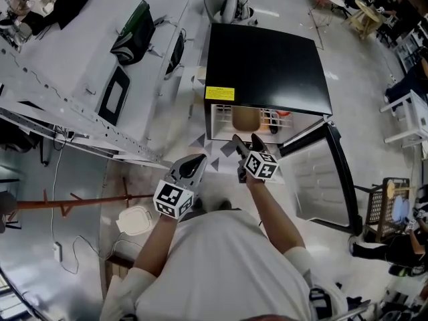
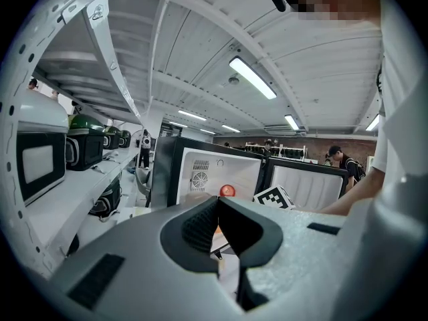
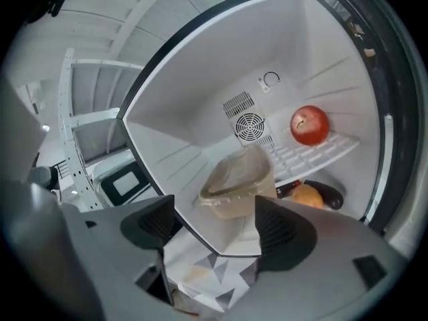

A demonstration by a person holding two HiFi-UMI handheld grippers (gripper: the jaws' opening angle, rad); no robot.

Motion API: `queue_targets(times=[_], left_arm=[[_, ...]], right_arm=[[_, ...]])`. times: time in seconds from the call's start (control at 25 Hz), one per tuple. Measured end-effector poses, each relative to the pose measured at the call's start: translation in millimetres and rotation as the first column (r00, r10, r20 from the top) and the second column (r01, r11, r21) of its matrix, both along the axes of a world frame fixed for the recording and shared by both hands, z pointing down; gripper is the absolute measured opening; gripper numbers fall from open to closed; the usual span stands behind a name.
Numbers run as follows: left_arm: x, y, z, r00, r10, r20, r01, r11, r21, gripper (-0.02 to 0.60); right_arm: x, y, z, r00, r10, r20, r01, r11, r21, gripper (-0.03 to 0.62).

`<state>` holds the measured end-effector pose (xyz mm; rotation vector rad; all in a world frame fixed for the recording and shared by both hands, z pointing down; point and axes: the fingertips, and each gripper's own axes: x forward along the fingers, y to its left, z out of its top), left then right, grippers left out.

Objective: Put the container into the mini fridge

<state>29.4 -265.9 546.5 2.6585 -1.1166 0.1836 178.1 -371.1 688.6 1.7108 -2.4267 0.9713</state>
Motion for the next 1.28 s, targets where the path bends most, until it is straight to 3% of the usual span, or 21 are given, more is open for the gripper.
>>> queue_targets(times=[0.24,0.68,1.04,1.28], left_arm=[[-10,-3,2,0.999,-0.033,0.001,0.033,0.999,-0.006,0.005],[-20,-7,2,0.997,-0.08,0.0,0.08,0.997,-0.007,0.005],[-17,-4,0,0.996,-0.086,-0.014,0.086,0.996,-0.012,0.005],[-9,4,-1,0.997,-0.075,-0.016,0.075,0.997,-0.008,0.005]], right_arm=[[-7,-9,1,0.995,-0.048,-0.084,0.049,0.999,0.014,0.385],[-14,-30,1,0.985,-0.088,-0.145,0.092,0.995,0.024,0.384],[-12,-28,-2,0.983,-0.118,-0.144,0.12,0.993,0.006,0.382],[-6,-14,-22,0.983,-0.117,-0.141,0.124,0.991,0.045,0.374]])
